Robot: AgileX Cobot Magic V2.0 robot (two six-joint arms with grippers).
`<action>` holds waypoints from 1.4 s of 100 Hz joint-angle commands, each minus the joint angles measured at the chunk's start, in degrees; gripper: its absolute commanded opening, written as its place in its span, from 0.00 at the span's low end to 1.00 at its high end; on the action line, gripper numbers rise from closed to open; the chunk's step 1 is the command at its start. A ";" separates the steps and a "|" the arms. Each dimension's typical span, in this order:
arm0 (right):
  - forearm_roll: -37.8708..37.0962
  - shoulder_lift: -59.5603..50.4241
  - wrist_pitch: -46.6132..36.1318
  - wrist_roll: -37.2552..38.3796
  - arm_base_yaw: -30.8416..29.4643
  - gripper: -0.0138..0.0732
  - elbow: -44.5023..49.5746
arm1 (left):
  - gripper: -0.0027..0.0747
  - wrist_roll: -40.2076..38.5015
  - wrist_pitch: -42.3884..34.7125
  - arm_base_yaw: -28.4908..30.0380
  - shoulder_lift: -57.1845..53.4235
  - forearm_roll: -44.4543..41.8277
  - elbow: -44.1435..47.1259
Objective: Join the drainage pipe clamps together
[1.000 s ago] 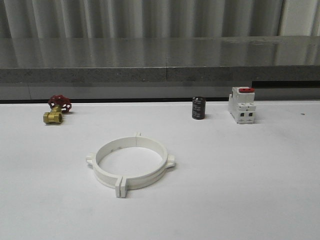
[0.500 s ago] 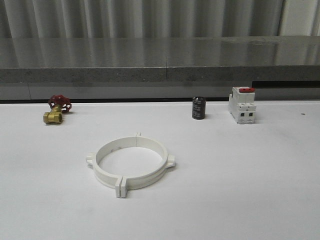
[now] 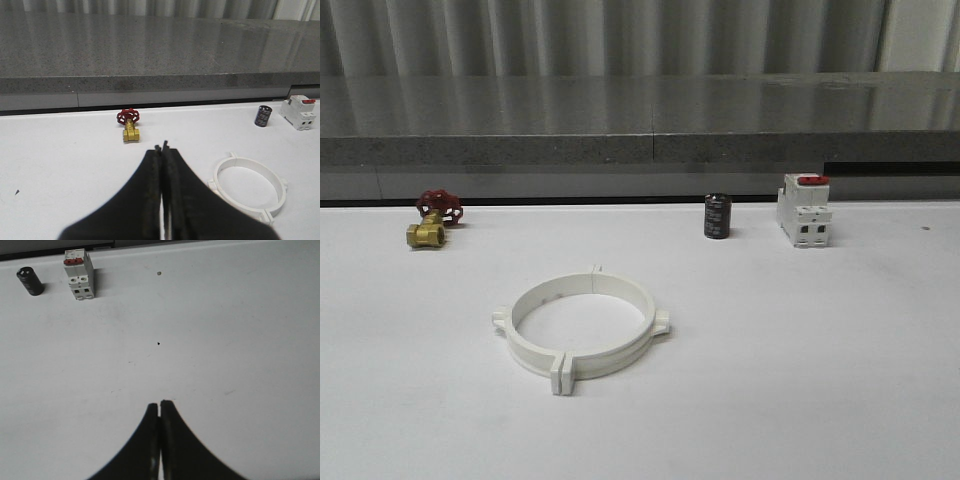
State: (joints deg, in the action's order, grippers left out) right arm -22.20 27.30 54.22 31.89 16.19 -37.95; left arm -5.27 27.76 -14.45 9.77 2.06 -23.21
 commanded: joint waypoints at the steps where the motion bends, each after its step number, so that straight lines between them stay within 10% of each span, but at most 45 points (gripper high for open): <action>1: -2.26 -0.93 -4.84 -0.47 -0.57 0.08 -0.17 | 0.01 0.03 -4.42 0.14 0.62 0.52 -1.54; 31: 0.84 -9.85 -17.92 -3.42 -5.39 0.08 10.74 | 0.01 0.03 -4.42 0.14 0.62 0.52 -1.54; 62: 19.68 -19.16 -37.67 -24.51 -16.88 0.08 23.73 | 0.01 0.03 -4.42 0.14 0.62 0.52 -1.54; 140: 21.49 -29.08 -49.64 -24.01 -14.18 0.08 38.67 | 0.01 0.03 -4.42 0.14 0.62 0.52 -1.54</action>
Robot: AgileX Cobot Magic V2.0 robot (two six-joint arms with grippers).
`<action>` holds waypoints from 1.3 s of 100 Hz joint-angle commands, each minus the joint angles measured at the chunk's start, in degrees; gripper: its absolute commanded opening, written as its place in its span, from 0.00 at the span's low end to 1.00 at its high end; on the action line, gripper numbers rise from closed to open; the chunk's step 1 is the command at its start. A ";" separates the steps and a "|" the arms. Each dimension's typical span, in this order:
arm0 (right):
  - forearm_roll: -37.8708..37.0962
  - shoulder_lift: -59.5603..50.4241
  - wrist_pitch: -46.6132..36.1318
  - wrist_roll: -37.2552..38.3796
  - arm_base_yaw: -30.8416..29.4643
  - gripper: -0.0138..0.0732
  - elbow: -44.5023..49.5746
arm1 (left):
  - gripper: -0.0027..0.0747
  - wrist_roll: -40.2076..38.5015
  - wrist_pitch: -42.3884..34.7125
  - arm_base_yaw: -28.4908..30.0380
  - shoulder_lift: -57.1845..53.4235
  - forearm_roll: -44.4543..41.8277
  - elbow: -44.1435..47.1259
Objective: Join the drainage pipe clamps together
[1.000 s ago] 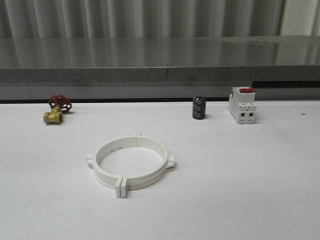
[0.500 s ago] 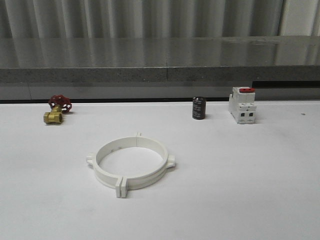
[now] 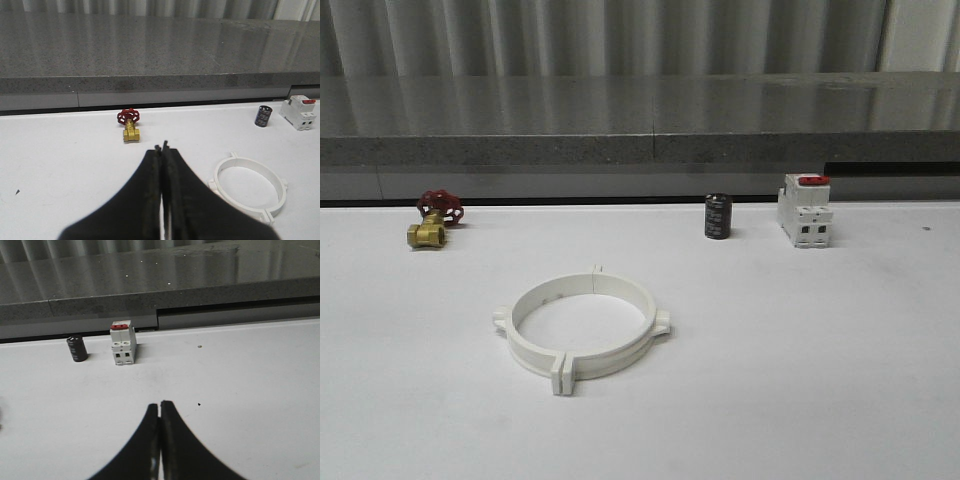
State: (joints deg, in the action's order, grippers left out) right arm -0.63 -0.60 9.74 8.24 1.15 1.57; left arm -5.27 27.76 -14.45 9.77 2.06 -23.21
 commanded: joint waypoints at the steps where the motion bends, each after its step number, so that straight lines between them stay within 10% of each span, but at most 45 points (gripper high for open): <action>1: -0.09 -1.18 -5.16 -0.36 1.02 0.08 -0.86 | 0.01 0.03 -4.42 0.14 0.62 0.52 -1.54; 130: -0.09 -1.18 -4.85 -0.36 1.20 0.08 -0.86 | 0.01 0.03 -9.26 0.14 0.62 0.26 -0.84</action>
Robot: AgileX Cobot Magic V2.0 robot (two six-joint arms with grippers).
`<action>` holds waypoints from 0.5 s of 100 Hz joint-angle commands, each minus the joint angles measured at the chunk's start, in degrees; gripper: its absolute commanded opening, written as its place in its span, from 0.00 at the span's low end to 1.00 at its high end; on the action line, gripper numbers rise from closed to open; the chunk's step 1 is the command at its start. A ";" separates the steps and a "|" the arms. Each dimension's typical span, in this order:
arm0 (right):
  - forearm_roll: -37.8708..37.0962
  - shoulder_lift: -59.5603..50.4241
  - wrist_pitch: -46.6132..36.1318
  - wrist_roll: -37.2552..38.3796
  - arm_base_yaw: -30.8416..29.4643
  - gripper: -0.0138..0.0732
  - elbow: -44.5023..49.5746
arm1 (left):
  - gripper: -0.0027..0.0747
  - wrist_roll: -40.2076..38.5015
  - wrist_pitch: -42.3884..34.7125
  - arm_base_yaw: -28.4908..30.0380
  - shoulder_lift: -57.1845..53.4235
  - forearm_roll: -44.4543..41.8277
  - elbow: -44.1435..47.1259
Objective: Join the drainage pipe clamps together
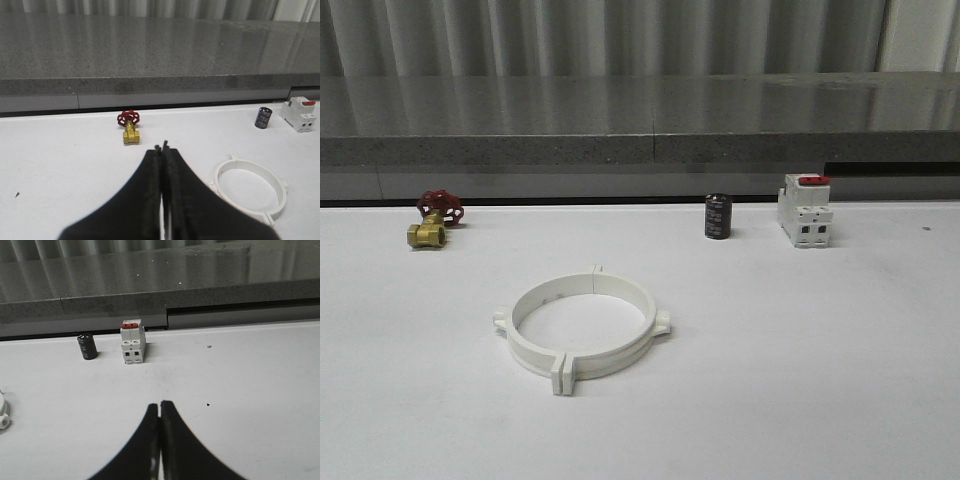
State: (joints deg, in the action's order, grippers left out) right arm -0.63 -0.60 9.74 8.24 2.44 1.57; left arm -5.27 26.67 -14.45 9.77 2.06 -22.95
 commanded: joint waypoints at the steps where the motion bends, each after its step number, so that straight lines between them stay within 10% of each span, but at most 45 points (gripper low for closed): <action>1: -0.09 -1.18 -4.85 -0.36 -0.10 0.08 -0.86 | 0.01 0.03 -8.95 0.14 0.62 0.26 -0.93; 50: -0.09 -1.18 -4.83 -0.36 -0.10 0.08 -0.86 | 0.01 0.03 -22.07 9.60 -7.75 -1.09 15.70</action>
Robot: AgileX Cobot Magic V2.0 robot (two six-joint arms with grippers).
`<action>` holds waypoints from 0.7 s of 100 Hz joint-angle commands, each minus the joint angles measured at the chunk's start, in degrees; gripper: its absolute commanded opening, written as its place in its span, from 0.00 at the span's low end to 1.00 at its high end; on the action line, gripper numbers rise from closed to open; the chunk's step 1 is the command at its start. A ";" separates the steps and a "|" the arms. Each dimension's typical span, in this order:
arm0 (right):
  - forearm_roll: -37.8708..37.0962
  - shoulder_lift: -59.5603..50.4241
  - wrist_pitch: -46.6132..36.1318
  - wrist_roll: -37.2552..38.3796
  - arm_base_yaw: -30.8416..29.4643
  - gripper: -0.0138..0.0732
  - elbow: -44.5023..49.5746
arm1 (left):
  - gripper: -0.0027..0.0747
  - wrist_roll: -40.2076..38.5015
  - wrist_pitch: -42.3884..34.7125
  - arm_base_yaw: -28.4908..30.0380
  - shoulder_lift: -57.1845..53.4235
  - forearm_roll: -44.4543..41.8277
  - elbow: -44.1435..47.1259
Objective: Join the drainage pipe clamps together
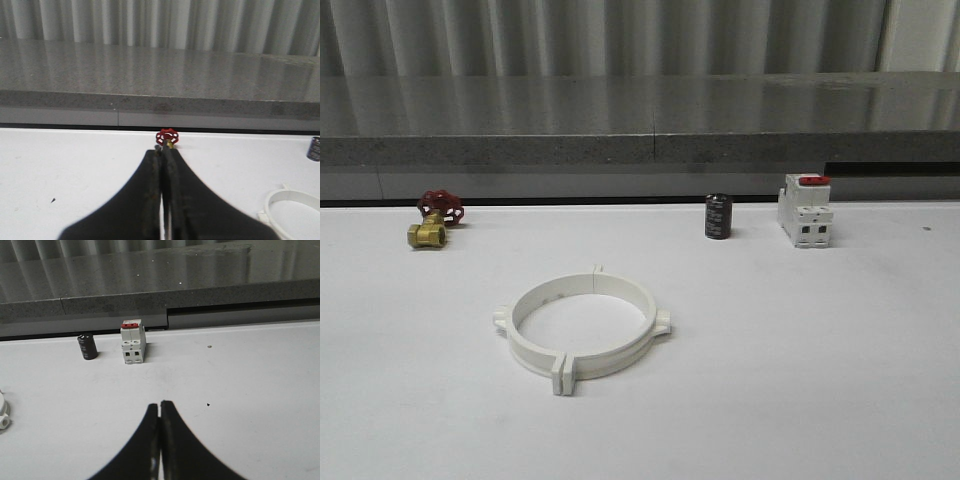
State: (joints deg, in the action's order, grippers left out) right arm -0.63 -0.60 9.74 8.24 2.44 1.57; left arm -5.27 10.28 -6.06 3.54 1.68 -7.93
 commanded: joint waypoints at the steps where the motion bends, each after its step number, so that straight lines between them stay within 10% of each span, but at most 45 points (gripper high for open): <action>1: -0.09 -1.18 -4.83 -0.36 -0.10 0.08 -0.86 | 0.01 0.03 -5.68 1.27 -1.75 -0.71 0.90; 70: -0.09 -1.18 -4.67 -0.36 -0.10 0.08 -0.86 | 0.01 0.03 -12.99 1.55 -5.61 -4.50 9.62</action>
State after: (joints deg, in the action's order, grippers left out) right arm -0.63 -0.60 9.62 8.24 2.44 1.57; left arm -5.27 2.36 -4.68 -0.34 -2.72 -0.34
